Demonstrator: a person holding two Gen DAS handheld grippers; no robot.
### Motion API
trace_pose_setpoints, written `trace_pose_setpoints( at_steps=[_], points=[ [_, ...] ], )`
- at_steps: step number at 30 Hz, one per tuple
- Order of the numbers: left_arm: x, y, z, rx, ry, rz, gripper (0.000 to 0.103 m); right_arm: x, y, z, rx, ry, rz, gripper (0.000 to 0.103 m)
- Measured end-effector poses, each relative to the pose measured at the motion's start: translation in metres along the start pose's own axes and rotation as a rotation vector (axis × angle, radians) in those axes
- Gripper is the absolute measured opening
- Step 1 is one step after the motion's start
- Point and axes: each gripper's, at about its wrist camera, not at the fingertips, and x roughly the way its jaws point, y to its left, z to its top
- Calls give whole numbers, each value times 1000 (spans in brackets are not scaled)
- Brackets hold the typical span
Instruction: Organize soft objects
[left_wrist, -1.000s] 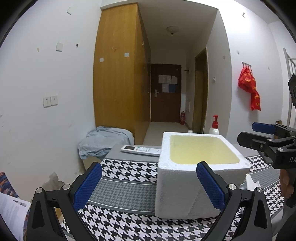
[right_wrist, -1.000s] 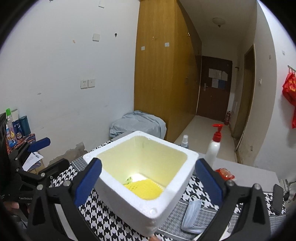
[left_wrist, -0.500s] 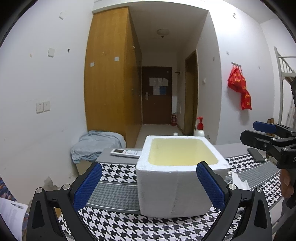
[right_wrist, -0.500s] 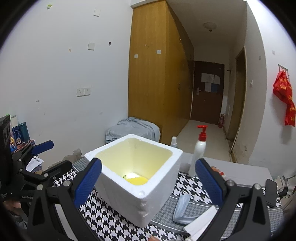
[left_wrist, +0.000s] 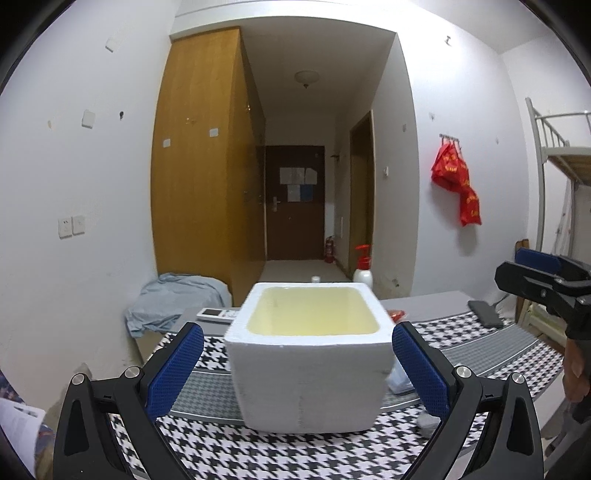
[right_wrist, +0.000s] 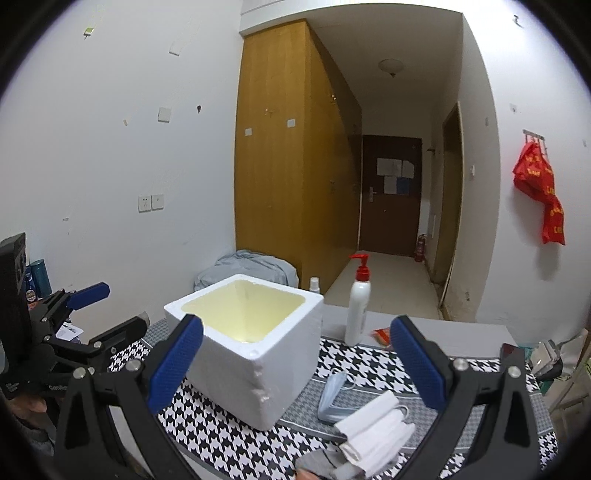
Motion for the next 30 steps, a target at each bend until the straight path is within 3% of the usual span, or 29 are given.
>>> trace_pose_setpoints(
  at_steps=[14, 30],
  points=[
    [-15, -31, -21, 14, -94, -54, 102, -48, -14, -38, 31, -74, -96, 103],
    [1, -73, -51, 41, -21, -213, 102, -66, -38, -81, 101, -62, -192, 103]
  ],
)
